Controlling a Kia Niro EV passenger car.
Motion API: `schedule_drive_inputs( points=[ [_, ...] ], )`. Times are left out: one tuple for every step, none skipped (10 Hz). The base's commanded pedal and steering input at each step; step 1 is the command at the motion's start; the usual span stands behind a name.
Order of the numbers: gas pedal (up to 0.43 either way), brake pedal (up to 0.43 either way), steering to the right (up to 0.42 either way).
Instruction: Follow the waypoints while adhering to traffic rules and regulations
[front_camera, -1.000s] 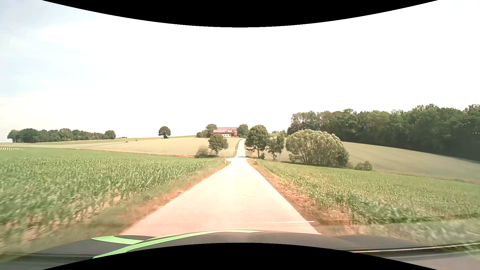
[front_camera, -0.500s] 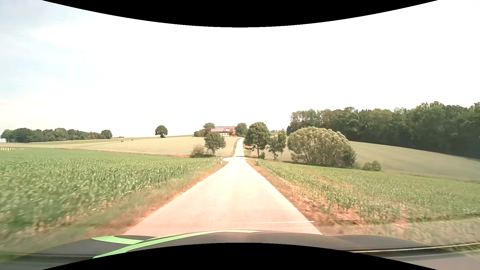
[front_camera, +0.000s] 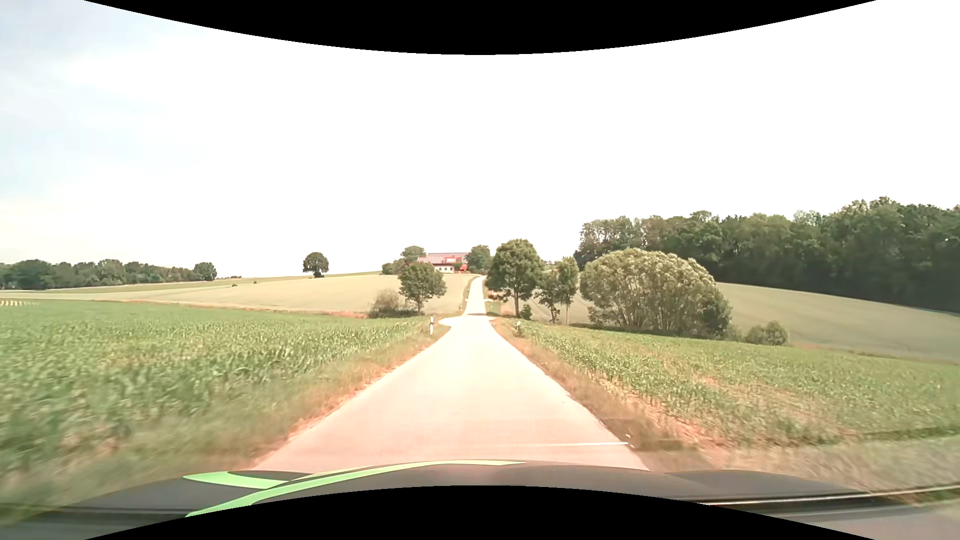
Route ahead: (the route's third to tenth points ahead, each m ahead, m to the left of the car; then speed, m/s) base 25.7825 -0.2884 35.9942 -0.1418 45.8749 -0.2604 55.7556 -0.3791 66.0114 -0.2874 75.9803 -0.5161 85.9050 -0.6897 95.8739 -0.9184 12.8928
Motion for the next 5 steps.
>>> schedule_drive_inputs(
  points=[
    [0.311,0.0,0.001],
    [0.311,0.0,-0.001],
    [0.311,0.0,-0.001],
    [0.311,0.0,-0.001],
    [0.311,0.0,-0.001]
  ],
)
